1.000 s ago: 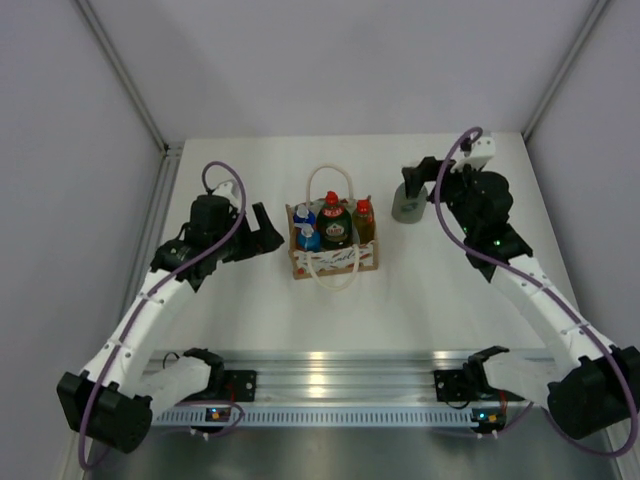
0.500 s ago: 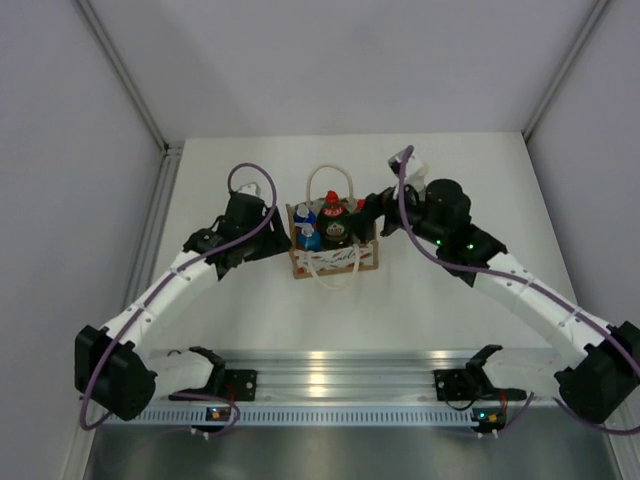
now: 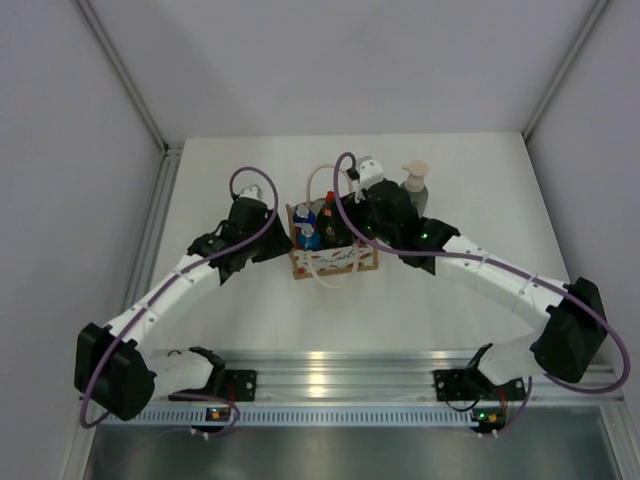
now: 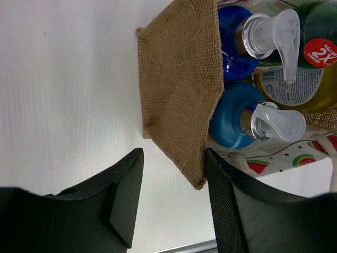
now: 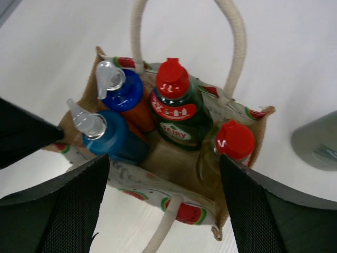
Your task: Take the personal care products out of the canvas bag
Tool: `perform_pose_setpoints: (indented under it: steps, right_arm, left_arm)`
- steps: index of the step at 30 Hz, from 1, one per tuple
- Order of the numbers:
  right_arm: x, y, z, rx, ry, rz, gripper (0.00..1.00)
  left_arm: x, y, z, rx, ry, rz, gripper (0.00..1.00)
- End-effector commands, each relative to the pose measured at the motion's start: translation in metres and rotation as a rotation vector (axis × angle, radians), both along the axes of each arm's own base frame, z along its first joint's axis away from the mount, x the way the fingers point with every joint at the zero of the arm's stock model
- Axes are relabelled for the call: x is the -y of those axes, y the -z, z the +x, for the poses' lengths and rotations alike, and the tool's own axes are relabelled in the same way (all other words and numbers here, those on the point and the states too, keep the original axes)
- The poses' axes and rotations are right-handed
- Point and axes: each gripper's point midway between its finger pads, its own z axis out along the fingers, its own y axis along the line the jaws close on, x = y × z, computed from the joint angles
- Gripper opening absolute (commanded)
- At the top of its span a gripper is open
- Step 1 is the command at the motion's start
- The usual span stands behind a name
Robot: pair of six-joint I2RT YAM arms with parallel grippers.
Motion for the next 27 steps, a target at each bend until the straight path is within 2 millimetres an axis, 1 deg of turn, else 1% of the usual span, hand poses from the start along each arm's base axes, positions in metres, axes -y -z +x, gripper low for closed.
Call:
perform_pose_setpoints:
  steps: [1, 4, 8, 10, 11, 13, 14, 19, 25, 27]
  right_arm:
    - [0.017, -0.021, 0.014, 0.05, 0.137, -0.021, 0.82]
    - [0.024, -0.015, 0.019, 0.046, 0.184, -0.054, 0.78]
    - [0.027, -0.003, 0.027, 0.023, 0.214, -0.086, 0.75]
    - [0.03, 0.0, 0.032, 0.014, 0.226, -0.094, 0.71]
    - [0.03, 0.006, 0.036, 0.004, 0.228, -0.106, 0.69]
    - [0.03, 0.007, 0.041, -0.001, 0.228, -0.106, 0.67]
    - [0.03, 0.011, 0.044, -0.005, 0.232, -0.116, 0.66]
    - [0.034, 0.015, 0.053, -0.018, 0.256, -0.124, 0.64]
    - [0.032, 0.027, 0.059, -0.042, 0.253, -0.134, 0.6]
    - [0.032, 0.033, 0.06, -0.057, 0.254, -0.139, 0.59]
  left_arm:
    - [0.011, -0.001, 0.004, 0.02, 0.021, -0.039, 0.55]
    - [0.015, 0.001, 0.003, 0.015, 0.034, -0.042, 0.55]
    - [0.018, 0.0, 0.002, 0.016, 0.044, -0.043, 0.56]
    - [0.017, 0.0, 0.002, 0.016, 0.043, -0.042, 0.56]
    - [0.018, -0.001, 0.001, 0.019, 0.047, -0.043, 0.56]
    - [0.018, -0.002, 0.002, 0.021, 0.048, -0.045, 0.56]
    - [0.019, -0.003, 0.001, 0.024, 0.052, -0.047, 0.56]
    - [0.018, -0.001, 0.0, 0.02, 0.052, -0.044, 0.56]
    - [0.018, 0.0, 0.0, 0.018, 0.057, -0.04, 0.57]
    - [0.018, 0.0, 0.0, 0.018, 0.057, -0.04, 0.57]
